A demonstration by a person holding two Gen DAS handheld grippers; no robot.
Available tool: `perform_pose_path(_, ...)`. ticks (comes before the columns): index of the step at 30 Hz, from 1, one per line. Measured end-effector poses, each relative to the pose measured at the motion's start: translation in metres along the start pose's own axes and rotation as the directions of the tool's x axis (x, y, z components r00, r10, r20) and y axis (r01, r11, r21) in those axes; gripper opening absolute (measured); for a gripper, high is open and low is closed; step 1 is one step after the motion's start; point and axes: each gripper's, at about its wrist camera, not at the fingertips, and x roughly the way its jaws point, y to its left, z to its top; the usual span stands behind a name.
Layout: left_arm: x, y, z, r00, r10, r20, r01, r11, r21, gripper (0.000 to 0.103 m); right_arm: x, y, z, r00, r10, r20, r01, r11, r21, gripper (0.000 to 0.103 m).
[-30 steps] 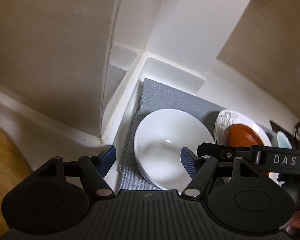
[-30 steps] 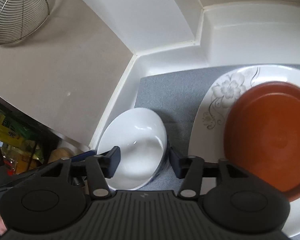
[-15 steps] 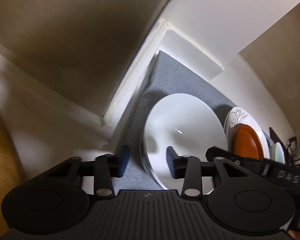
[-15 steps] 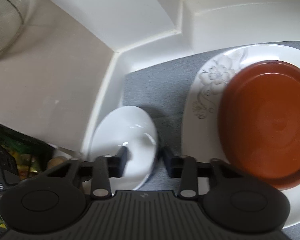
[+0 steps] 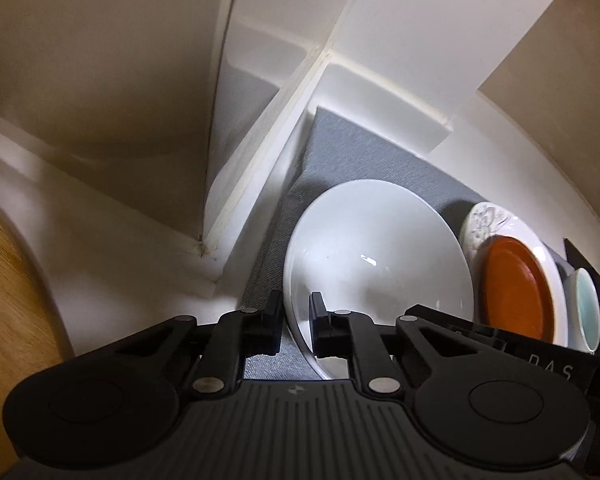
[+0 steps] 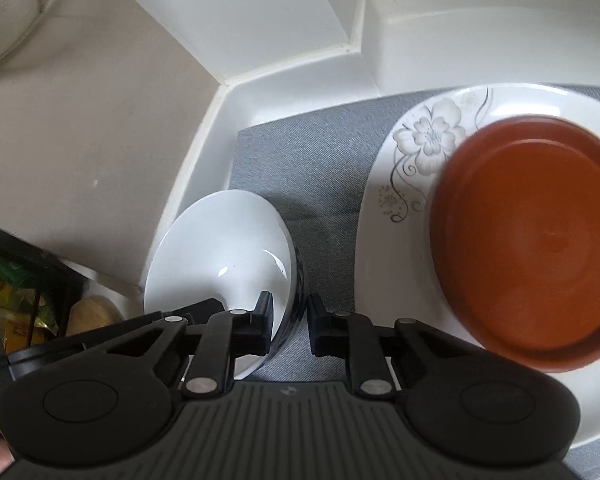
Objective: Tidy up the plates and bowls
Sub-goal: 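Lift the white bowl with the right gripper toward the blue-green bowl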
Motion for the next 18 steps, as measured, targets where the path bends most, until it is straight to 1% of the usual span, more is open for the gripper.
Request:
perform_pose_path(1, -0.01, 0.001, 0.0, 1.0, -0.002, 0.002, 0.002, 1.0, 0.002, 0.014, -0.005, 0.001, 0.0, 1.0, 0.002, 0.005, -0.002, 1.0, -0.001, 0.019)
perform_pose_path(5, -0.024, -0.022, 0.005, 1.0, -0.017, 0.005, 0.016, 0.999, 0.042, 0.014, -0.036, -0.002, 0.0, 0.999, 0.006, 0.039, -0.007, 1.0, 0.026, 0.019)
perform_pose_path(8, -0.036, -0.05, 0.007, 1.0, -0.024, 0.011, 0.023, 0.995, 0.094, 0.014, -0.063, -0.008, -0.001, 0.998, -0.018, 0.068, 0.017, 1.0, 0.02, 0.019)
perform_pose_path(10, -0.037, -0.074, 0.009, 0.999, -0.041, 0.006, 0.04, 0.99, 0.137, 0.014, -0.084, -0.017, 0.001, 0.995, -0.044, 0.093, 0.042, 0.999, 0.026, 0.019)
perform_pose_path(14, -0.033, -0.129, 0.017, 0.991, -0.122, -0.048, 0.129, 0.974, 0.184, 0.014, -0.134, -0.055, 0.007, 0.983, -0.099, 0.156, 0.086, 0.992, 0.087, 0.019)
perform_pose_path(16, -0.029, -0.16, 0.021, 0.982, -0.173, -0.078, 0.186, 0.961, 0.204, 0.014, -0.16, -0.08, 0.01, 0.972, -0.123, 0.199, 0.098, 0.987, 0.13, 0.018)
perform_pose_path(18, -0.021, -0.193, 0.026, 0.972, -0.206, -0.113, 0.227, 0.945, 0.236, 0.014, -0.183, -0.109, 0.014, 0.96, -0.14, 0.241, 0.098, 0.979, 0.178, 0.018)
